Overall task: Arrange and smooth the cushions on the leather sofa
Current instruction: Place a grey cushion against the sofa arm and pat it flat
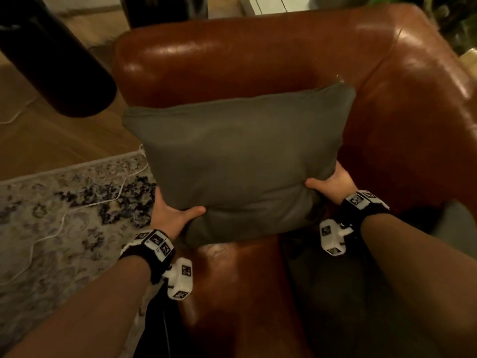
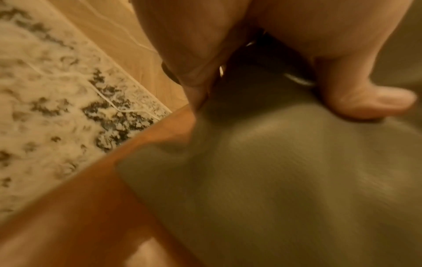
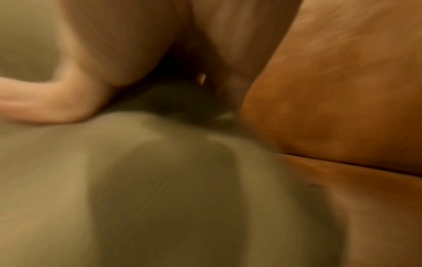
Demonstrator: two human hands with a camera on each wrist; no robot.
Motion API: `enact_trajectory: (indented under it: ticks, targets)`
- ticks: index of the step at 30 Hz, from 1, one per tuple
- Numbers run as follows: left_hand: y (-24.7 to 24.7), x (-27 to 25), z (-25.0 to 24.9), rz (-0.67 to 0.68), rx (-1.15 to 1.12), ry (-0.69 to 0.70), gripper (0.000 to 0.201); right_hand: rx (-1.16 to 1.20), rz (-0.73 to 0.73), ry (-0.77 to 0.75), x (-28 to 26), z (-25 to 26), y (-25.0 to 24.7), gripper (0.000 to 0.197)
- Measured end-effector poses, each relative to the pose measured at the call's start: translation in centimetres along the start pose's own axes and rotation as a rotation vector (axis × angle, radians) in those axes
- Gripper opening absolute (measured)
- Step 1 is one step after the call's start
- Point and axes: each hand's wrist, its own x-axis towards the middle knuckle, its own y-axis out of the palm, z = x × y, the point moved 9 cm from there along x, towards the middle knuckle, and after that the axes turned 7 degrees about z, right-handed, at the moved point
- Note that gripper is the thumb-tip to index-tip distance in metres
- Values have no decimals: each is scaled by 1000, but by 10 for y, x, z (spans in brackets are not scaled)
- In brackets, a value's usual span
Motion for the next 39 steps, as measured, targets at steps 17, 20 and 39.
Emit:
enact_trajectory:
  ticks: [17,20,39]
  targets:
    - [11,-24,66,130,231,-218,103,-171,1,155,-4,-22,-6,58]
    - [-1,-44,53,44,85,-187,131,-44,-44,213,-31,-18,-4,68]
    - [89,-16,-162,-31,1304,719,66,-691,-137,-363,18,102,7,83]
